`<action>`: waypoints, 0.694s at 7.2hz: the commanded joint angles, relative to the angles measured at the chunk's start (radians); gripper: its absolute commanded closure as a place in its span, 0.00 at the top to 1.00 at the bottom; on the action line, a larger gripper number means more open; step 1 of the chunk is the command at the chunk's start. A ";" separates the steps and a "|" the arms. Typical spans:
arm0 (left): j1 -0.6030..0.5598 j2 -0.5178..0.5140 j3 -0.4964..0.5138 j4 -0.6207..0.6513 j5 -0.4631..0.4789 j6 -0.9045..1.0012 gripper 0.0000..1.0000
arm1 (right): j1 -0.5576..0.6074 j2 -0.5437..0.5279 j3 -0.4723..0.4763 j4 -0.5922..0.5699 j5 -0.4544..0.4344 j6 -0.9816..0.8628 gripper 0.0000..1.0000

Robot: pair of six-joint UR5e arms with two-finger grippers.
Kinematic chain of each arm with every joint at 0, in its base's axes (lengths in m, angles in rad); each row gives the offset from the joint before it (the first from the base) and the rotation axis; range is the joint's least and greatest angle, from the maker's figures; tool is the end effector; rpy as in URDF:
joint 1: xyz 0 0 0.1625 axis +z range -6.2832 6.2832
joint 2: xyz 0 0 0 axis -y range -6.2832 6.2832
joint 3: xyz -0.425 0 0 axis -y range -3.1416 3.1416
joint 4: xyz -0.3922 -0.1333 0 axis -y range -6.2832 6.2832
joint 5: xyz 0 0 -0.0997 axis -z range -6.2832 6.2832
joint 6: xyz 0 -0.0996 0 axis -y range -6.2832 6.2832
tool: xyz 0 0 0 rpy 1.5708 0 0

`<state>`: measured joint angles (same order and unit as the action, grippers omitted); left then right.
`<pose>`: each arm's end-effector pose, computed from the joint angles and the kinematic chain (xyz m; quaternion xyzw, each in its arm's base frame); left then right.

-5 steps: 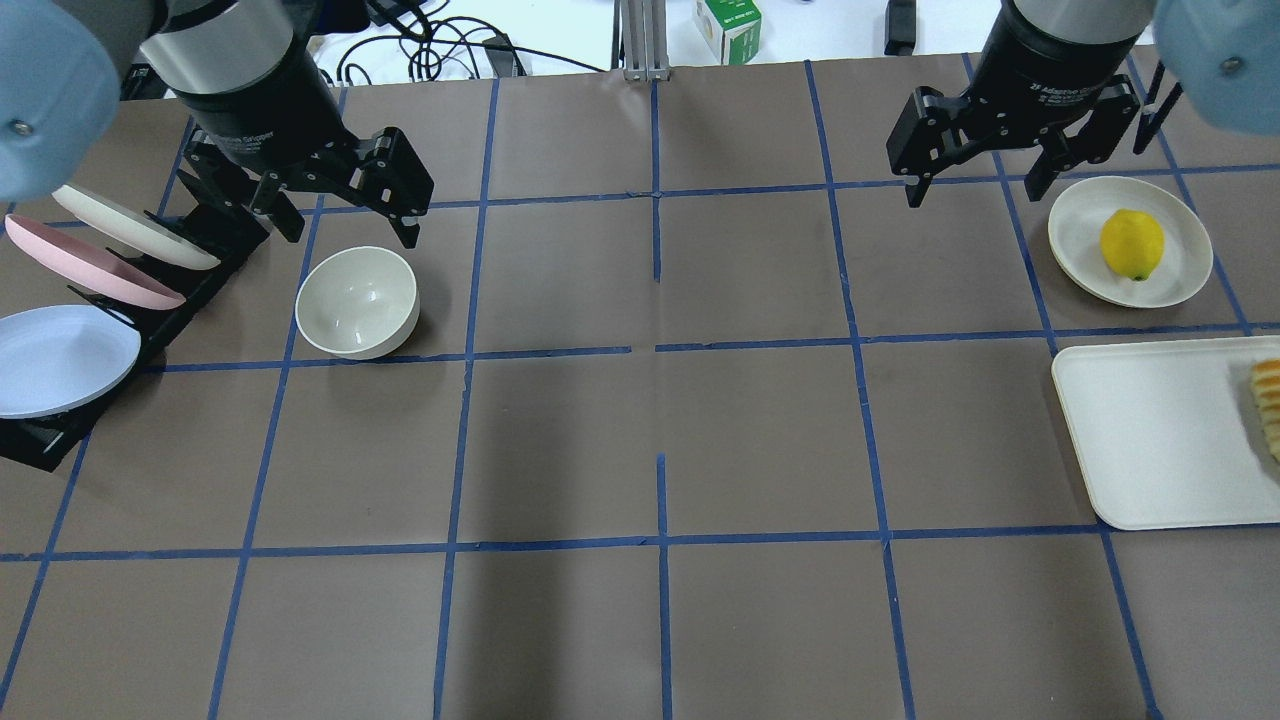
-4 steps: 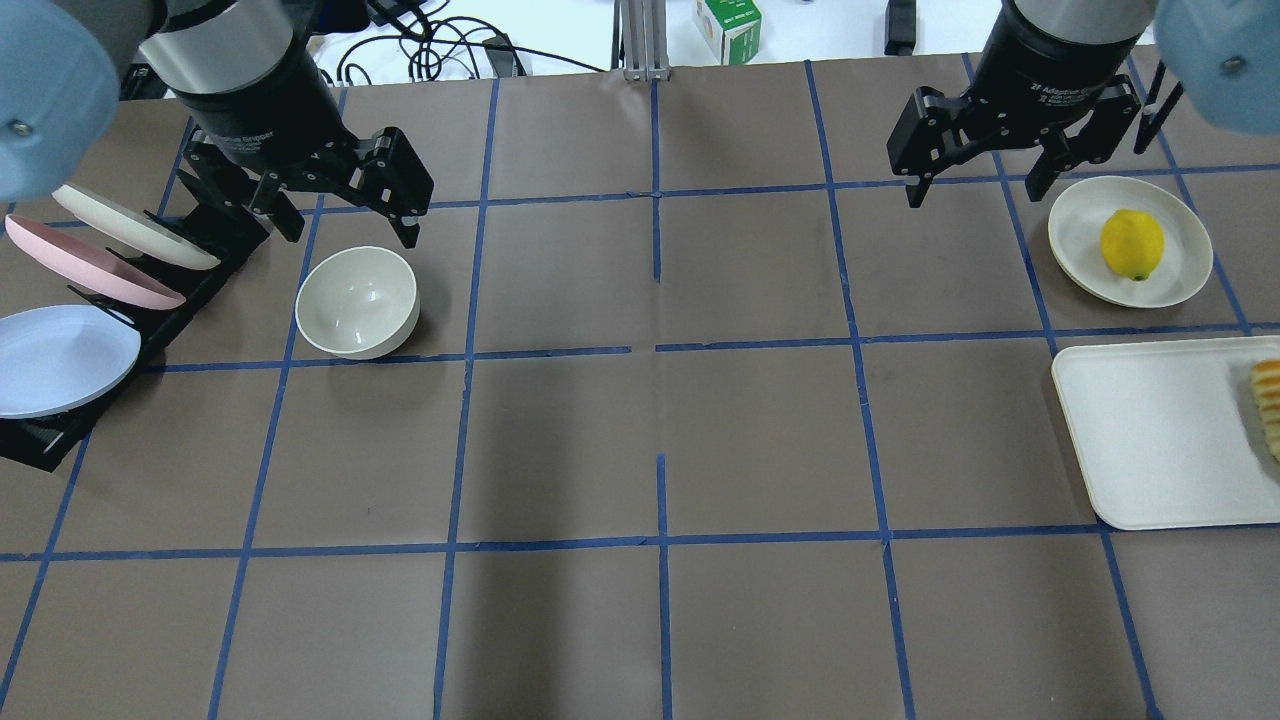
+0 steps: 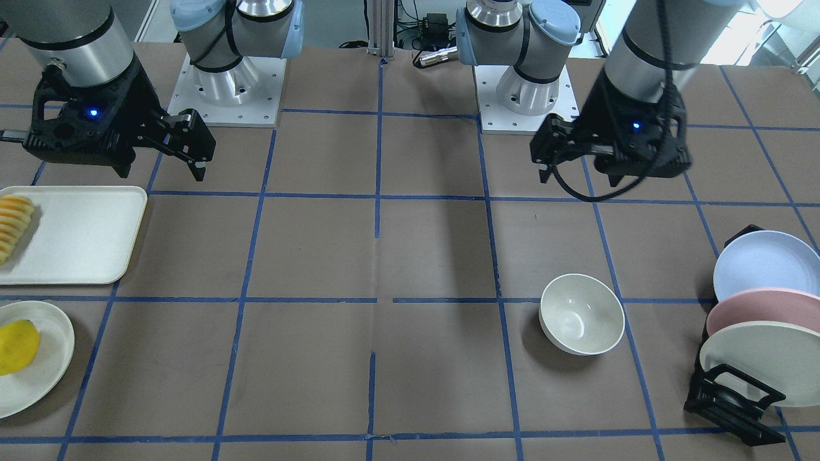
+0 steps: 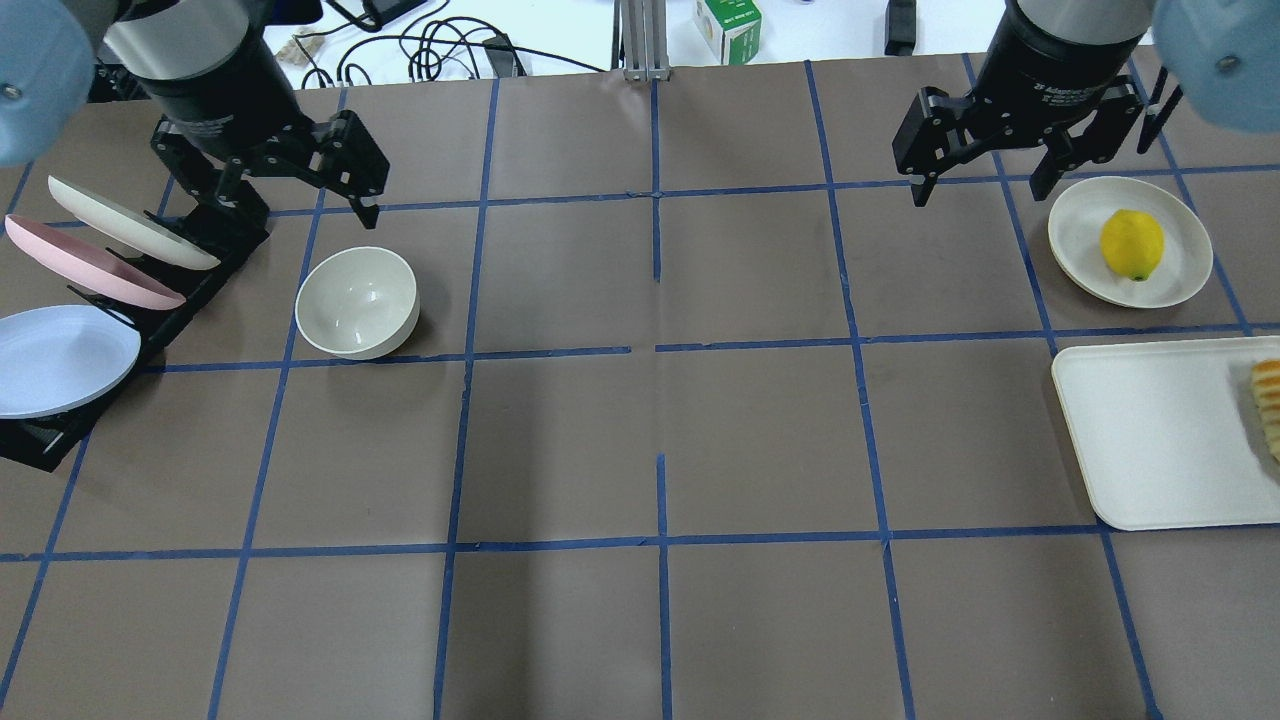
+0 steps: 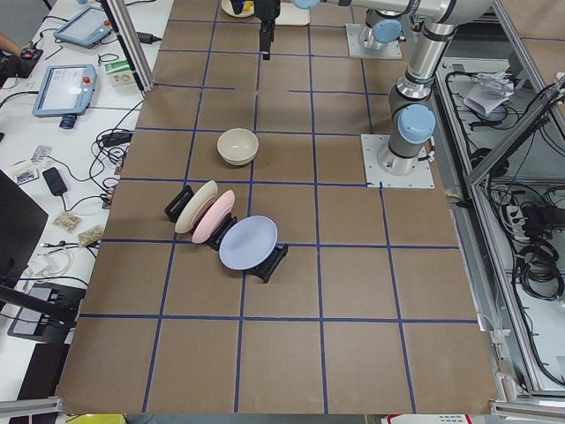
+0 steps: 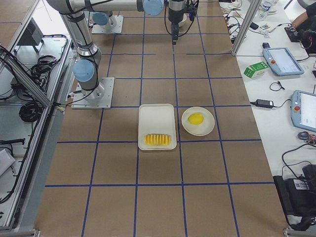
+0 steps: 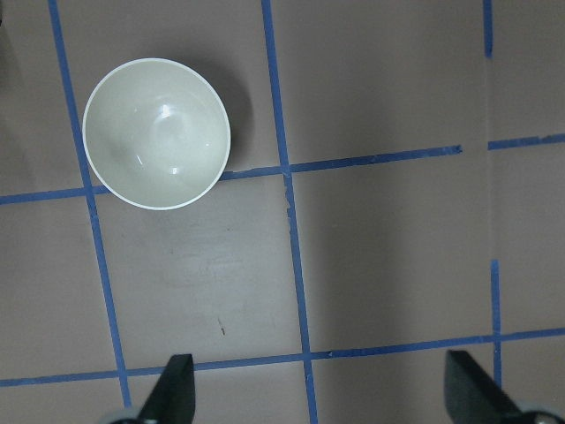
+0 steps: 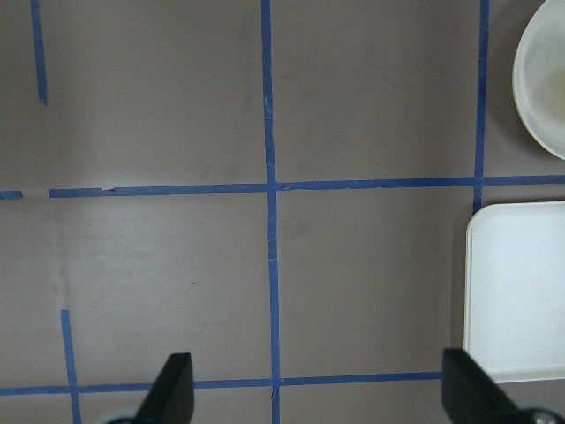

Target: Place bowl and put lemon in it

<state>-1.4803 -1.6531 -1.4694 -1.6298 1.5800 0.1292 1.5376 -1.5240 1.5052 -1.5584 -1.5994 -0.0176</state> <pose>-0.0846 -0.5325 0.4901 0.0194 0.9996 0.0203 0.0024 0.1134 -0.5164 0.4955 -0.0078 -0.9999 0.0028 0.0144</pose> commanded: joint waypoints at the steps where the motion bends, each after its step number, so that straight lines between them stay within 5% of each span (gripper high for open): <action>1: 0.145 -0.091 -0.012 0.068 -0.003 0.169 1.00 | -0.007 0.033 0.001 -0.011 -0.011 -0.004 1.00; 4: 0.253 -0.244 -0.130 0.362 -0.006 0.202 1.00 | -0.200 0.126 0.000 -0.081 -0.037 -0.049 1.00; 5: 0.253 -0.285 -0.181 0.428 -0.006 0.187 1.00 | -0.277 0.143 0.001 -0.112 -0.051 -0.203 1.00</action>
<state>-1.2453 -1.8837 -1.5893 -1.3033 1.5748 0.3202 1.3591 -1.4087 1.5052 -1.6280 -1.6314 -0.0912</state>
